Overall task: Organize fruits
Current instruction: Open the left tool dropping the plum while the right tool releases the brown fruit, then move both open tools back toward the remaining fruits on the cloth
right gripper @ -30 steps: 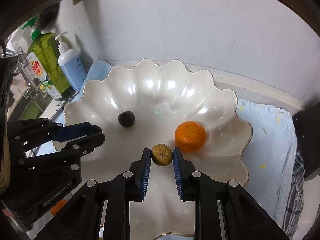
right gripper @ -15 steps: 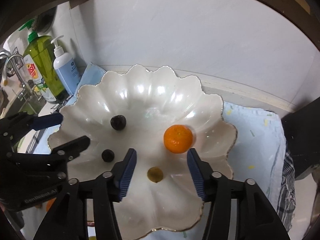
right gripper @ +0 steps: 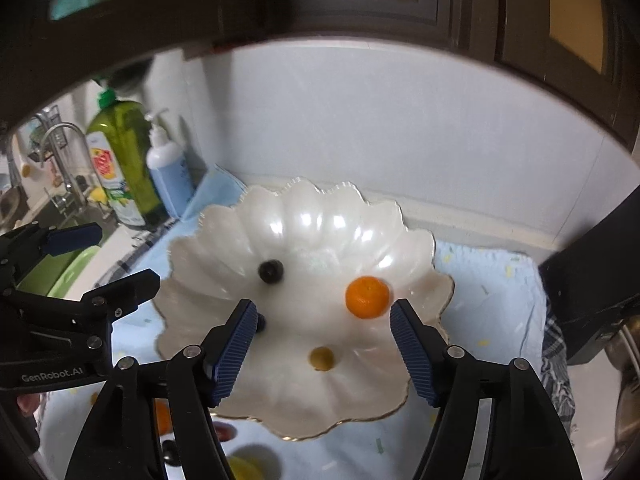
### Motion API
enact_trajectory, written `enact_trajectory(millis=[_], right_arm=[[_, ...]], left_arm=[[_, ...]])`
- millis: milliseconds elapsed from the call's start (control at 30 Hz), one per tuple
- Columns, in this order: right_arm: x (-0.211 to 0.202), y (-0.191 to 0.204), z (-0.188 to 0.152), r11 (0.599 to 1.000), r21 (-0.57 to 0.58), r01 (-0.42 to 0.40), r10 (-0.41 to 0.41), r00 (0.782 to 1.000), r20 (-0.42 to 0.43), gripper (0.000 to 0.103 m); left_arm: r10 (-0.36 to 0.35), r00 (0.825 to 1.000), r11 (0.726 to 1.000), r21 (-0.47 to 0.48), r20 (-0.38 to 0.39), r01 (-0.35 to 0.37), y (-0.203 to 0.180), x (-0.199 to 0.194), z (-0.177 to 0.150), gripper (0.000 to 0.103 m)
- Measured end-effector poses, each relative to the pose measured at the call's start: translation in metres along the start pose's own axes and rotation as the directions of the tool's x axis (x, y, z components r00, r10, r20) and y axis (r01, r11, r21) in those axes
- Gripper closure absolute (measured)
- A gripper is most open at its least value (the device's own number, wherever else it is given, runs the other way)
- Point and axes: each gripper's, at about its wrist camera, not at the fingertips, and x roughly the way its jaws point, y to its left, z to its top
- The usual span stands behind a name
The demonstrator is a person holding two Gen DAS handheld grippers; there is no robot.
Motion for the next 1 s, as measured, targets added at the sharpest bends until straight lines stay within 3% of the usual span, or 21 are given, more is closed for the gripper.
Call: enact_trajectory(millis=[233, 633, 1000], right_arm=[[-0.040, 0.022, -0.001, 0.999, -0.035, -0.025, 0.028, 0.996, 0.089, 0.033], [-0.082, 0.053, -0.014, 0.990, -0.051, -0.128, 0.134, 0.980, 0.147, 0.033], [-0.110, 0.082, -0.034, 0.986, -0.127, -0.109, 0.134, 0.969, 0.209, 0.033]], left_arm=[[0.027, 0.997, 1.000, -0.009, 0.068, -0.026, 0.013, -0.042, -0.014, 0.012], [0.067, 0.982, 0.997, -0.036, 0.176, -0.061, 0.030, -0.110, -0.038, 0.010], [0.091, 0.972, 0.994, -0.077, 0.218, -0.075, 0.046, -0.149, -0.072, 0.010]])
